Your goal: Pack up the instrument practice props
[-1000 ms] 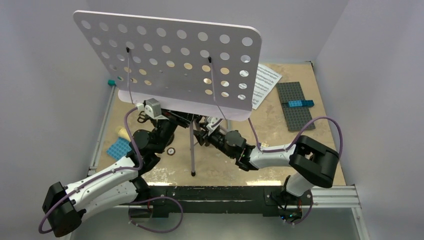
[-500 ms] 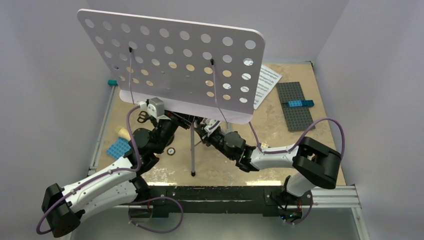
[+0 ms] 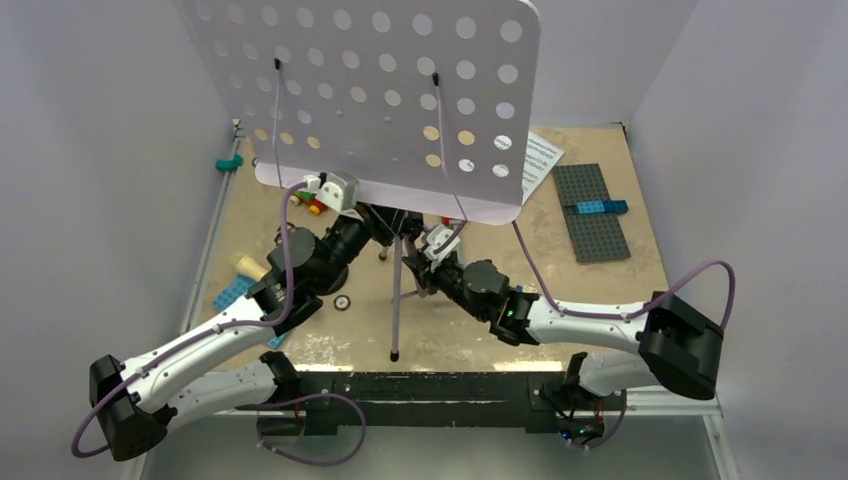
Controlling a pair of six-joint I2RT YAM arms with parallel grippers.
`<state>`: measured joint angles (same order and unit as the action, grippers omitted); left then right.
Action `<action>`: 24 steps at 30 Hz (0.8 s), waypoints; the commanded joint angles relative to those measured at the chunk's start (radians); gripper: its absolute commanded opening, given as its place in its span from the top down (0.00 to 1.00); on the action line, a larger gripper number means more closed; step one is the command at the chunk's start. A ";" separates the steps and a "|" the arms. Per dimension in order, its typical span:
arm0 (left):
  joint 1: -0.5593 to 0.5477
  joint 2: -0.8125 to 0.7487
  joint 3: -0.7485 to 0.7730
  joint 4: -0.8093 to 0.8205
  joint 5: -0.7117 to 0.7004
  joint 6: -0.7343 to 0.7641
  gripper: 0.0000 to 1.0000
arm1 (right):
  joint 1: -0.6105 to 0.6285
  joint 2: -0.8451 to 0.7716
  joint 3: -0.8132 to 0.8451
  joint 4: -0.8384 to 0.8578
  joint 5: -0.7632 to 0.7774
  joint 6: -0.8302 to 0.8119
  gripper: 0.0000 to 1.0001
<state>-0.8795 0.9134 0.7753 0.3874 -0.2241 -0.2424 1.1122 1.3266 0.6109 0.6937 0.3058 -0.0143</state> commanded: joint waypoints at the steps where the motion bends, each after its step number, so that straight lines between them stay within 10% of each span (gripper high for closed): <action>1: -0.004 0.040 0.061 -0.142 0.040 0.007 1.00 | 0.011 -0.193 0.055 0.174 -0.045 0.001 1.00; 24: -0.004 0.277 0.114 -0.152 0.038 -0.063 1.00 | 0.006 -0.482 -0.014 -0.269 -0.278 0.448 1.00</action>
<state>-0.8986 1.1358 0.9489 0.3752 -0.1287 -0.3164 1.0821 0.9661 0.5854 0.2390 0.1913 0.3099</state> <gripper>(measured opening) 0.289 0.245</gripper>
